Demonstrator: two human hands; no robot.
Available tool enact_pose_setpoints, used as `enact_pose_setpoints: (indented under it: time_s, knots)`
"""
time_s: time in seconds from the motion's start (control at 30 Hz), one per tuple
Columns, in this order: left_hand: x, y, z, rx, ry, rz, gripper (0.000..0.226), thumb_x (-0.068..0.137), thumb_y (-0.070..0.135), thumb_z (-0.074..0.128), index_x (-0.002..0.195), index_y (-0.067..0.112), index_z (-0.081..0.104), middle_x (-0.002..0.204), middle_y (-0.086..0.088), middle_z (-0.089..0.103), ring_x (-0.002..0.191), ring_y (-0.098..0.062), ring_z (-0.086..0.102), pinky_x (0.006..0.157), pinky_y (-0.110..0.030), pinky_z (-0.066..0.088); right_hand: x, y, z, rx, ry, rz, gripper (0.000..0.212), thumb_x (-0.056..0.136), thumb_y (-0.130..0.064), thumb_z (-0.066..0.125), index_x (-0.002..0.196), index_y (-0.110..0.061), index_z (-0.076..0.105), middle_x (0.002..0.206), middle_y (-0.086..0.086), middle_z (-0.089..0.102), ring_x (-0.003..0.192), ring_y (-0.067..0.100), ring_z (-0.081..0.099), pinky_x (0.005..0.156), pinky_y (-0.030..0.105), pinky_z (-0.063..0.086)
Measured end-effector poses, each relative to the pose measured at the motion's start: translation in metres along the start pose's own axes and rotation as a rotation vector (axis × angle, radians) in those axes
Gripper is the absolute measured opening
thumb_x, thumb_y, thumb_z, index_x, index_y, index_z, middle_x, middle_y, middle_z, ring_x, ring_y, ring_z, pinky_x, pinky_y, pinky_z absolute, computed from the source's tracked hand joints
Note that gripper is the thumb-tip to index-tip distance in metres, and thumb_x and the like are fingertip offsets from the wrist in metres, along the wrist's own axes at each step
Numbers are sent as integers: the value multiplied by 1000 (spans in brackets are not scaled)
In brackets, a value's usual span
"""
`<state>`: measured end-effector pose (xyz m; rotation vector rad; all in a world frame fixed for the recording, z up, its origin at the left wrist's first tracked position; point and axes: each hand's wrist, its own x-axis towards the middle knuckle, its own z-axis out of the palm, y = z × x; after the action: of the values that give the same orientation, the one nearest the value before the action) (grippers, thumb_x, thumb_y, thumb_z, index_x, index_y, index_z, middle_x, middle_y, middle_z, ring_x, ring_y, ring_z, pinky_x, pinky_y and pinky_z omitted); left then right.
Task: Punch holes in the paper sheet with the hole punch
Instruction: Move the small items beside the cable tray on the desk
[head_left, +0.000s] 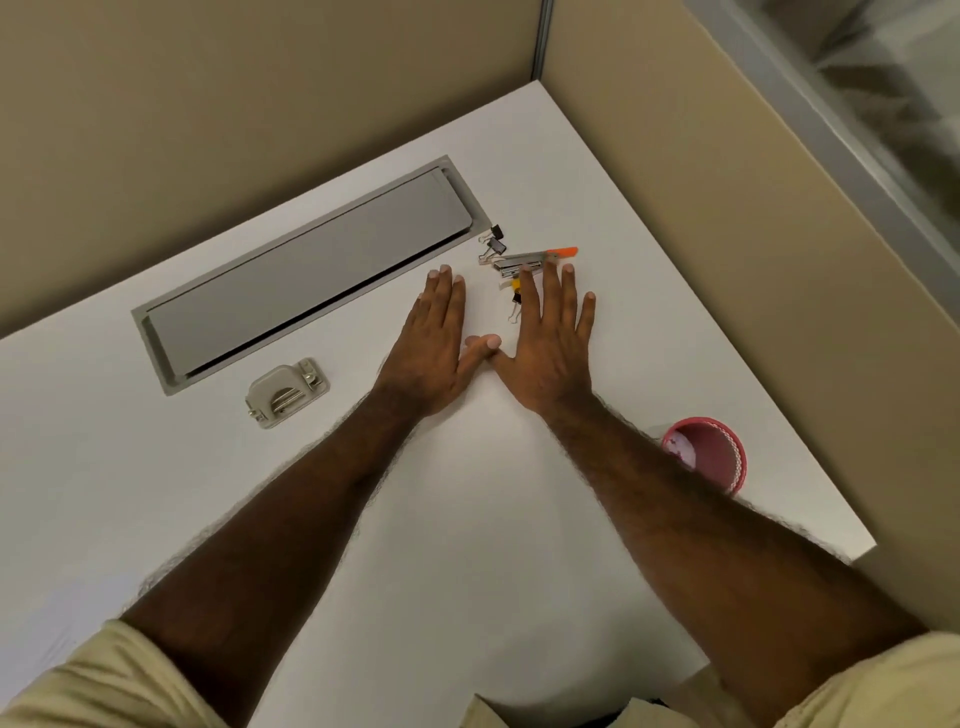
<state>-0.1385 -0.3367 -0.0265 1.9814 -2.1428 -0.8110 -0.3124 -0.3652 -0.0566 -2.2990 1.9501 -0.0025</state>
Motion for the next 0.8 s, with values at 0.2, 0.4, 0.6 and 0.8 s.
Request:
enact_pose_setpoints:
  time_s: [0.2,0.4,0.6,0.8]
  knots:
    - [-72,-11,2,-19,46,-66,89,108,66,29,170,14,-9,178,-5,-20,164,-19,-19,131,-32,-9,-53,-29,-10,45,10,-74,113,85,-93,28,170,-20,9,179,14,3,165,38,3,130,65,8]
    - [-153,-27,14,-52,88,-126,90,104,68,25,170,16,-7,178,-3,-18,164,-18,-18,135,-36,-3,-112,-66,-11,63,10,-185,112,86,-91,34,170,-21,10,179,14,2,165,37,1,129,65,8]
    - [-233,-57,32,-84,164,-215,87,107,68,27,171,19,-6,178,2,-19,162,-12,-22,132,-31,-6,-171,-111,-6,78,13,-313,107,90,-86,40,170,-21,14,179,13,3,165,36,1,130,64,6]
    - [-313,-95,48,-89,233,-324,84,109,67,27,170,22,-8,176,8,-22,155,0,-32,122,-19,-19,-229,-164,0,73,-21,-426,103,92,-85,39,170,-20,17,179,13,4,165,36,2,130,64,6]
